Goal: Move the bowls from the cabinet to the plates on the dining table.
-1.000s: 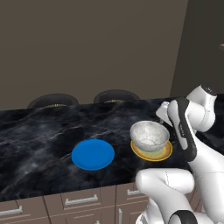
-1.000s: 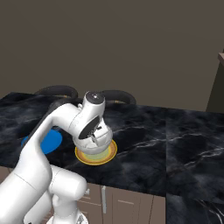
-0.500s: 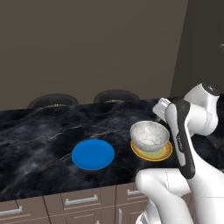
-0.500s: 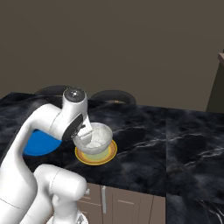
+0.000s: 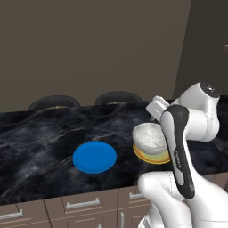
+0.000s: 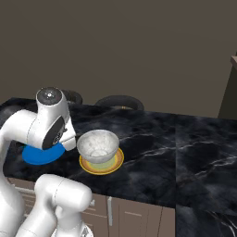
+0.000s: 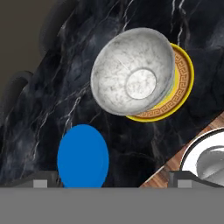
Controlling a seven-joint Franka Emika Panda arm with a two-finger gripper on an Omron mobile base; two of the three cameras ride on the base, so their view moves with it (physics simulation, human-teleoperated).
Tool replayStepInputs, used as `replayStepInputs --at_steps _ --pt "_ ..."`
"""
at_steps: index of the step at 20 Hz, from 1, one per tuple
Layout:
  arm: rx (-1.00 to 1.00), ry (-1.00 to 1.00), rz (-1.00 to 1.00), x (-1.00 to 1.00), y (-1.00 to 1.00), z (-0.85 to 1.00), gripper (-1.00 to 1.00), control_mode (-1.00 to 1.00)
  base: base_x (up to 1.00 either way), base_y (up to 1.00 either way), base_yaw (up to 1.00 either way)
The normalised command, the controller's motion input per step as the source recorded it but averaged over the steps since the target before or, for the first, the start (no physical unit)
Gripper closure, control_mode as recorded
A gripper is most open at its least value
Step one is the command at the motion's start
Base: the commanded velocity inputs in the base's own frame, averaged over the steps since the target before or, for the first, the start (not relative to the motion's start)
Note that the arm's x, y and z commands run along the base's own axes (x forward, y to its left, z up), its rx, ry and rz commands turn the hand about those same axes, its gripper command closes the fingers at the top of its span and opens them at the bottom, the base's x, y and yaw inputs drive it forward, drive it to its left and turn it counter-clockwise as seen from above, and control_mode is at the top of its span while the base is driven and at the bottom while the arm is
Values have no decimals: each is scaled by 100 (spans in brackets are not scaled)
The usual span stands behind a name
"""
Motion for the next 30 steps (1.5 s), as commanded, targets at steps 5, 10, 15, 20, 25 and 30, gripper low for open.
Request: replayStepInputs --at_steps 5,10,15,20,25,30 --pt "3 -5 -2 -35 37 35 -100 -100 0 0 0" --pt "8 -5 -3 -37 -4 44 -100 -100 0 0 0" --pt "9 -10 -1 -36 -7 36 -100 -100 0 0 0" --pt "7 -8 -2 -32 1 34 -100 -100 0 0 0" --pt "5 -5 -5 -29 7 34 -100 -100 0 0 0" --pt "6 3 -3 -13 -13 29 -100 -100 0 0 0"
